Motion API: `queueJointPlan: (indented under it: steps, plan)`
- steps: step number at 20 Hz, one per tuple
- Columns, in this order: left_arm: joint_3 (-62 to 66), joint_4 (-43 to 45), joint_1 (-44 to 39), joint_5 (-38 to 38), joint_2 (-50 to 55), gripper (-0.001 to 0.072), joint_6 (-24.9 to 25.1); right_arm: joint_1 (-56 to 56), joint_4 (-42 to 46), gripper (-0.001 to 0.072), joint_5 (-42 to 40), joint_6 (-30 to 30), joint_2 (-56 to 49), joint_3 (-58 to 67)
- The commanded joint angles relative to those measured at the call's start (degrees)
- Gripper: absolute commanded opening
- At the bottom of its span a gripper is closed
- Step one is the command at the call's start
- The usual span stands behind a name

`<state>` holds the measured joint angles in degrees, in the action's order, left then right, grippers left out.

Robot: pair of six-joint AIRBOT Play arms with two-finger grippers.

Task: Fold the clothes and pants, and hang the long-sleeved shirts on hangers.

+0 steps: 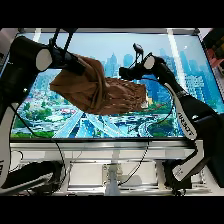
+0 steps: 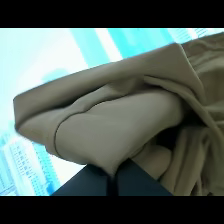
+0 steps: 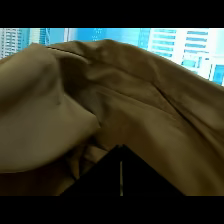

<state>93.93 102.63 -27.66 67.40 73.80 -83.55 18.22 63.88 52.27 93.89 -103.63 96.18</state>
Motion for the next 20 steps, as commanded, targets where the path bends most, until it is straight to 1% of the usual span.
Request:
queueJointPlan:
  steps: [1, 3, 7, 10, 11, 12, 14, 15, 18, 20]
  plan:
    - [0.02, 0.68, -1.16, -2.25, -0.26, 0.0019, -4.26, 2.73, -2.16, 0.0041, -5.62, 0.09, -1.16, -0.70]
    - [0.02, 1.14, -1.09, -2.25, -0.24, 0.0018, -5.03, 3.85, -2.14, 0.0041, -6.84, 0.09, -1.16, -0.70]
    - [0.02, 1.81, -0.70, -1.57, -0.22, 0.0018, -5.20, 3.43, -1.60, 0.0041, -6.01, 0.09, -1.16, -0.70]
    - [0.00, 2.14, -0.70, -1.60, -0.07, 0.0018, -9.60, 3.34, -0.79, 0.0041, -5.68, 0.94, -1.66, -0.72]
    - [-0.02, 2.14, -0.70, -1.60, 0.11, 0.0018, -11.17, 3.39, -0.59, 0.0040, -4.79, 1.99, -2.19, -0.74]
    - [-0.02, 2.19, -0.70, -1.55, 0.39, 0.0018, -11.65, 3.39, -0.31, 0.0041, -3.58, 2.05, -2.54, -0.74]
    - [-0.11, 4.39, -0.63, -1.01, 1.29, 0.0018, -11.67, 2.78, 5.01, 0.0040, 0.11, 1.99, -2.45, -0.55]
    - [-0.11, 5.49, -0.44, -0.33, 2.05, 0.0018, -11.69, 1.92, 5.95, 0.0040, 2.21, 1.73, -2.21, -0.46]
    - [-0.11, 6.40, 0.74, -0.37, 4.26, 0.0018, -15.54, 0.22, 4.24, 0.0040, 8.41, -3.32, -1.38, -0.48]
    - [-0.11, 6.40, 0.79, -0.52, 4.96, 0.0018, -15.72, 1.31, 2.80, 0.0040, 10.08, -4.42, -1.53, -0.70]
